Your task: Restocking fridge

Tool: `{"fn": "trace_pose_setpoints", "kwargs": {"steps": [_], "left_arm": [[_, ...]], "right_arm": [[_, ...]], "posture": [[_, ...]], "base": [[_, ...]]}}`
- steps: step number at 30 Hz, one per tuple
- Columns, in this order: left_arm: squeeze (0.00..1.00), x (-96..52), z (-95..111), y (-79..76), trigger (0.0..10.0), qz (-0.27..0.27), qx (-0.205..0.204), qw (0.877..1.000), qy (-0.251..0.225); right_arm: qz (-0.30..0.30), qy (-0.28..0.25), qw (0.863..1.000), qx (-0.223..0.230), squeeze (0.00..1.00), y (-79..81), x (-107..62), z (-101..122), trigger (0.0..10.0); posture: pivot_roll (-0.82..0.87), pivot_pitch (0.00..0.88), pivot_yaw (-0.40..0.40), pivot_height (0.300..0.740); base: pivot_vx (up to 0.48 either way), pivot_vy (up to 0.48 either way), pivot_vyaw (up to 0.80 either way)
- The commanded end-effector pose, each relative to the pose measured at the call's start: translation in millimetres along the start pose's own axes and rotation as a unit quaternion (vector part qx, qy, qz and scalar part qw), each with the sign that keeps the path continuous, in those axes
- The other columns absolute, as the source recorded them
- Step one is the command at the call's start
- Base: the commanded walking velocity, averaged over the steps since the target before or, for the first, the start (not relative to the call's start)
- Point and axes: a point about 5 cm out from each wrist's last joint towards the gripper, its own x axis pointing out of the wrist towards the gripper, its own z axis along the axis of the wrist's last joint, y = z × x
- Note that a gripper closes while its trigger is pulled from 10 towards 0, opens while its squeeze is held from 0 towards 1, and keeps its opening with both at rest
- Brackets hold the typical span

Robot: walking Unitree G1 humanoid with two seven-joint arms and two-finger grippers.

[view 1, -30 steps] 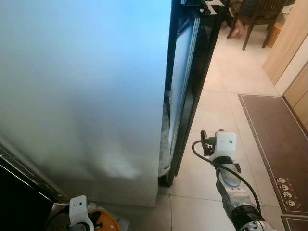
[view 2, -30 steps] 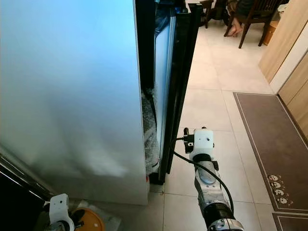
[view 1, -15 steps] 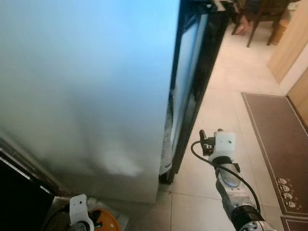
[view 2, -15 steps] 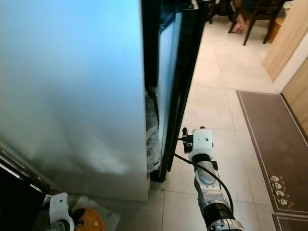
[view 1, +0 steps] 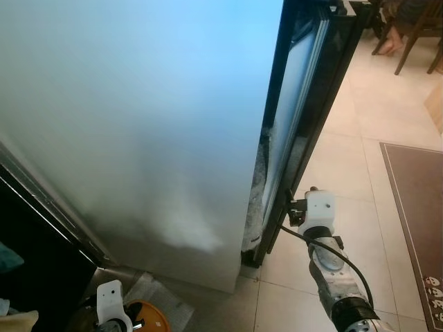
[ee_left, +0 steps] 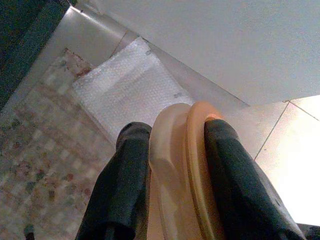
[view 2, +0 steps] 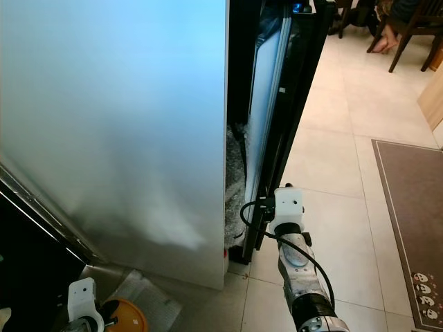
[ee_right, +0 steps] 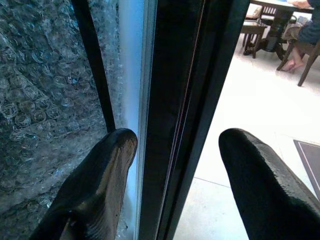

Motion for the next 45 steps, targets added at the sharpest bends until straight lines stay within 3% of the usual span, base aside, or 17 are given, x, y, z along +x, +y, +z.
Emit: {"fn": "trace_pose_setpoints", "kwargs": {"steps": [1, 11, 26, 45], "left_arm": [[0.0, -3.0, -14.1, 4.3, 10.0, 0.003, 0.008, 1.0, 0.028], [0.0, -3.0, -13.6, 5.2, 10.0, 0.003, 0.009, 1.0, 0.028], [0.0, -2.5, -13.3, 1.2, 10.0, -0.001, 0.009, 1.0, 0.026], [0.0, -2.6, -13.5, 1.8, 10.0, 0.0, 0.008, 1.0, 0.025]], "right_arm": [[-0.008, 0.001, 1.0, 0.003, 0.0, -1.6, 0.6, 0.0, 10.0], [-0.026, 0.006, 1.0, 0.01, 0.0, -5.6, 1.8, -0.4, 10.0], [-0.016, 0.002, 1.0, 0.007, 0.0, -1.7, 2.4, 0.7, 10.0], [-0.014, 0.003, 1.0, 0.005, 0.0, -2.5, 1.9, 0.3, 10.0]], "posture": [[-0.11, 0.064, 0.015, 0.74], [-0.11, 0.059, 0.016, 0.74], [-0.11, 0.043, 0.01, 0.74], [-0.11, 0.054, 0.007, 0.74]], "base": [[0.0, 0.0, 0.0], [0.0, 0.0, -0.37], [0.0, 0.0, 0.0], [0.244, 0.0, 0.0]]}}
